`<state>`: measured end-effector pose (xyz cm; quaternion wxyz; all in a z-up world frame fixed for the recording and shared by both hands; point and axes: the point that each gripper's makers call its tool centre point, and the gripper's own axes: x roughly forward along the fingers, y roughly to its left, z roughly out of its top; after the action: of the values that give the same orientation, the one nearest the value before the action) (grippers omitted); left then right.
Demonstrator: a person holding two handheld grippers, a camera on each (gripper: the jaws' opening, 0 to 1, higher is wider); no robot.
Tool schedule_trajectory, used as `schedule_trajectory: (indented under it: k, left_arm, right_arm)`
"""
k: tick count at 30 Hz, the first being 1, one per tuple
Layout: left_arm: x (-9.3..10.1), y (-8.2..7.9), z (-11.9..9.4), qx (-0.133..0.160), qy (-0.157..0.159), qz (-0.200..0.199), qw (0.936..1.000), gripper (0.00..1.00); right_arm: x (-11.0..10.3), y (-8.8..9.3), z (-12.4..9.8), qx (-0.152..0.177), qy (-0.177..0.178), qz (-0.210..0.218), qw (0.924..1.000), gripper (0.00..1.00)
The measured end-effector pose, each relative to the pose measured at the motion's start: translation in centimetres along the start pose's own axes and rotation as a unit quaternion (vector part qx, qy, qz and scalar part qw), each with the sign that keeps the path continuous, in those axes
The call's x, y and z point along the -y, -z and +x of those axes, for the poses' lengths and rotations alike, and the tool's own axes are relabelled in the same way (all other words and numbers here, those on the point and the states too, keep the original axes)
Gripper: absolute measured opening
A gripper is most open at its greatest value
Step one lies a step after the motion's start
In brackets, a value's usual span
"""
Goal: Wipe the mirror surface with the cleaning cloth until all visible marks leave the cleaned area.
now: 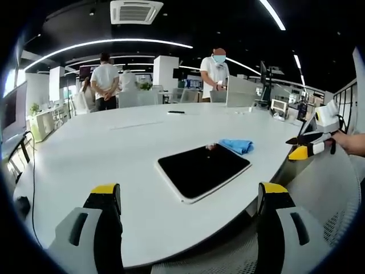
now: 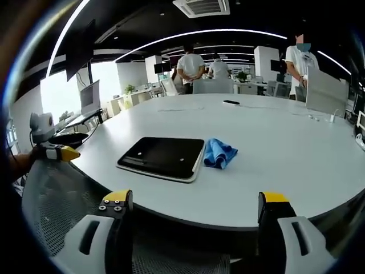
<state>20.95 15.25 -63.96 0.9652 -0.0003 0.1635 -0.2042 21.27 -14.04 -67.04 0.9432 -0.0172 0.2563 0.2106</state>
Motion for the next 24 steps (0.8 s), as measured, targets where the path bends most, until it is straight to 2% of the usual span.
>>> schedule_trajectory:
  k: [14,17,19,21,23,24]
  left_arm:
    - [0.01,-0.20,-0.02,0.006,0.001,-0.002,1.0000,0.99]
    - [0.04,-0.20,0.01,0.006,0.002,-0.002,1.0000,0.99]
    - [0.01,-0.19,0.02,0.006,0.002,-0.003,1.0000,0.99]
    - [0.07,-0.21,0.03,0.006,0.003,-0.003,1.0000,0.99]
    - [-0.14,-0.36,-0.02,0.011,-0.003,-0.002,0.9999,0.99]
    - [-0.14,-0.46,-0.07,0.014,-0.003,-0.002,0.9999,0.99]
  right_arm:
    - [-0.14,-0.11,0.05,0.001,-0.004,-0.006,1.0000,0.87]
    - [-0.11,0.08,0.05,-0.008,-0.008,-0.012,0.9999,0.82]
    - [0.06,-0.11,-0.08,-0.002,-0.010,-0.002,0.9999,0.75]
    - [0.12,-0.30,-0.18,0.001,-0.013,-0.003,0.9999,0.72]
    - [0.23,-0.44,-0.17,0.001,-0.013,-0.010,0.9999,0.68]
    - [0.60,-0.66,-0.21,0.001,-0.008,-0.028,0.9996,0.61]
